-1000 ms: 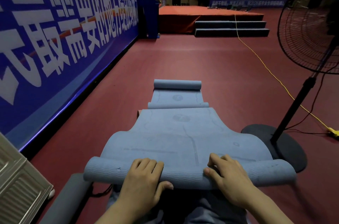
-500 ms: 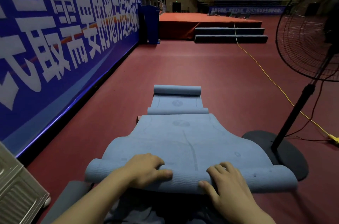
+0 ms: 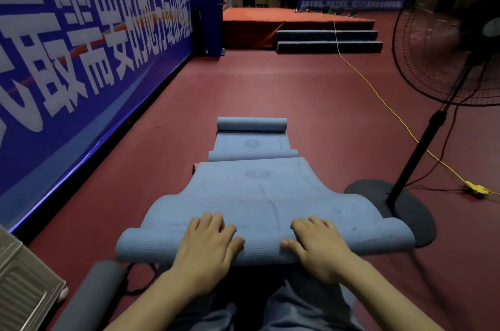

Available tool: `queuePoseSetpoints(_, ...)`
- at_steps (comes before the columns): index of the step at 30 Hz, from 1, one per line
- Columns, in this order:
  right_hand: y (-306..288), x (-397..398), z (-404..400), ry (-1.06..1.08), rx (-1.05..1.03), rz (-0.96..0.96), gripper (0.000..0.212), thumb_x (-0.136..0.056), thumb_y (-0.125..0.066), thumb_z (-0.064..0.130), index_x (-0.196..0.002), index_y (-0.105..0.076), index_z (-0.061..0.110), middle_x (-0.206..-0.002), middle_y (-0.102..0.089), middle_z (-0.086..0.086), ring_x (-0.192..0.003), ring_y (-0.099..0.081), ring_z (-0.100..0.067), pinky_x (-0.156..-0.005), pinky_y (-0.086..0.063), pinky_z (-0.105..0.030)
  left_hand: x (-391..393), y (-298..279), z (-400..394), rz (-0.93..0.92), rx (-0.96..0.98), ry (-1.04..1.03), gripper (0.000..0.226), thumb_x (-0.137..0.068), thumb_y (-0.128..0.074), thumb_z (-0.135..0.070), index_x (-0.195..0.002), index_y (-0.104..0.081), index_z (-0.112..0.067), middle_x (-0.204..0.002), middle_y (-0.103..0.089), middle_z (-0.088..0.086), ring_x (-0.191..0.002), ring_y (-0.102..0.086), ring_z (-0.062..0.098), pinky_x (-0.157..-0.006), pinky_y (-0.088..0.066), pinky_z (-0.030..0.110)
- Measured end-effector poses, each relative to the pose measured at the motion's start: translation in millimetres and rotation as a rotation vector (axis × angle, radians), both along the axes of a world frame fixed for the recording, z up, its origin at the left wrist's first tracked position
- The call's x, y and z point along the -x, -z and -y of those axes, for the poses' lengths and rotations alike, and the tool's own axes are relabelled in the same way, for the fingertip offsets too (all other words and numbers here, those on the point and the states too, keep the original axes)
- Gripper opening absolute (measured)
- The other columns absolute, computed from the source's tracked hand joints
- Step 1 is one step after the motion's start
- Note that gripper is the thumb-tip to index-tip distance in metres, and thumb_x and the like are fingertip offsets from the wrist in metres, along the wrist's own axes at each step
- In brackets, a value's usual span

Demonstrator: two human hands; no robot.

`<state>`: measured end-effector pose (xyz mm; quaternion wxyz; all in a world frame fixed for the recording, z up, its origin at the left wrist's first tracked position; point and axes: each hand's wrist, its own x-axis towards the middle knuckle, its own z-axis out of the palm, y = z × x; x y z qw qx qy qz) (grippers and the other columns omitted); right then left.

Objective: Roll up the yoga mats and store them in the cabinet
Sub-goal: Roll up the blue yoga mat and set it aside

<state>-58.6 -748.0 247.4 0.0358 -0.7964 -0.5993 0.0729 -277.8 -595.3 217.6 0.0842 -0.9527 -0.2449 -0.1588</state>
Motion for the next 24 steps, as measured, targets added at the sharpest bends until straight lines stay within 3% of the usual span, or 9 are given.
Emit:
queuePoseSetpoints(2, -0.1, -3.0, -2.7, 0.018, 0.033, -0.034, 0.059, -0.082, -0.009, 0.076, -0.096, -0.041, 0.028, -0.116, -0.059, 0.002, -0.114, -0.047, -0.023, -0.098, -0.031, -0.040, -0.3, 3.4, 9.1, 0.097, 0.009, 0.006, 0.034, -0.093, -0.046, -0.056, -0.097, -0.062, -0.026, -0.087, -0.052, -0.003, -0.081, -0.050, 0.025, -0.072, -0.031, 0.041)
queuePoseSetpoints(6, -2.0, -11.5, -12.9, 0.054, 0.093, -0.082, 0.049, -0.096, -0.030, 0.068, -0.090, -0.046, 0.023, -0.103, -0.060, -0.001, -0.111, -0.049, -0.026, -0.092, -0.032, -0.041, 3.9, 0.5, 29.9, 0.033, 0.046, -0.009, 0.064, -0.064, -0.067, -0.050, -0.113, -0.061, -0.010, -0.094, -0.056, 0.008, -0.085, -0.051, 0.031, -0.079, -0.047, 0.044)
queuePoseSetpoints(9, -0.4, -15.7, -16.7, 0.051, 0.107, -0.135, 0.041, -0.101, -0.038, 0.061, -0.109, -0.053, 0.024, -0.111, -0.062, 0.000, -0.114, -0.049, -0.025, -0.094, -0.032, -0.041, 3.9, 9.6, 27.5, -0.026, 0.019, -0.065, 0.075, -0.053, -0.070, -0.030, -0.122, -0.060, -0.003, -0.100, -0.057, 0.012, -0.090, -0.053, 0.034, -0.085, -0.047, 0.045)
queuePoseSetpoints(12, 7.9, -15.1, -13.0, 0.070, 0.003, -0.151, 0.055, -0.086, -0.024, 0.076, -0.109, -0.045, 0.030, -0.111, -0.058, 0.004, -0.109, -0.049, -0.023, -0.088, -0.030, -0.038, -3.8, 11.1, 14.5, -0.066, -0.051, -0.086, 0.065, -0.043, -0.071, -0.012, -0.107, -0.064, -0.007, -0.088, -0.056, 0.009, -0.079, -0.053, 0.031, -0.071, -0.042, 0.041)
queuePoseSetpoints(15, 13.2, -14.3, -7.7, 0.036, -0.070, -0.099, 0.068, -0.077, -0.014, 0.085, -0.106, -0.044, 0.031, -0.106, -0.053, 0.009, -0.103, -0.049, -0.021, -0.085, -0.031, -0.038, -10.9, 3.3, -1.3, -0.161, -0.055, -0.070, 0.055, -0.034, -0.073, -0.009, -0.087, -0.061, -0.014, -0.073, -0.054, 0.005, -0.066, -0.053, 0.029, -0.061, -0.037, 0.036)
queuePoseSetpoints(18, 4.3, -15.9, -5.2, -0.040, -0.040, -0.063, 0.074, -0.066, -0.050, 0.092, -0.106, -0.045, 0.030, -0.093, -0.043, 0.016, -0.093, -0.041, -0.017, -0.081, -0.031, -0.038, -17.4, -10.6, -7.6, -0.303, 0.038, -0.069, 0.051, -0.041, -0.077, -0.018, -0.088, -0.057, -0.018, -0.076, -0.059, 0.003, -0.071, -0.058, 0.028, -0.064, -0.036, 0.036)
queuePoseSetpoints(21, -2.3, -7.7, -11.9, 0.023, 0.019, 0.036, 0.075, -0.057, -0.082, 0.069, -0.108, -0.049, 0.026, -0.094, -0.045, 0.010, -0.099, -0.044, -0.020, -0.082, -0.035, -0.037, -23.3, -28.4, -11.7, -0.367, 0.097, -0.073, 0.038, -0.067, -0.069, -0.021, -0.102, -0.052, -0.020, -0.099, -0.065, 0.004, -0.094, -0.063, 0.031, -0.074, -0.037, 0.037)
queuePoseSetpoints(24, 1.0, 7.5, -20.2, 0.060, -0.032, 0.161, 0.045, -0.069, -0.075, 0.037, -0.098, -0.044, 0.022, -0.103, -0.060, 0.001, -0.102, -0.056, -0.027, -0.078, -0.034, -0.038, -24.1, -46.1, -15.9, -0.408, 0.159, -0.060, 0.032, -0.071, -0.067, -0.021, -0.096, -0.047, -0.021, -0.101, -0.067, 0.007, -0.095, -0.066, 0.034, -0.070, -0.041, 0.035)
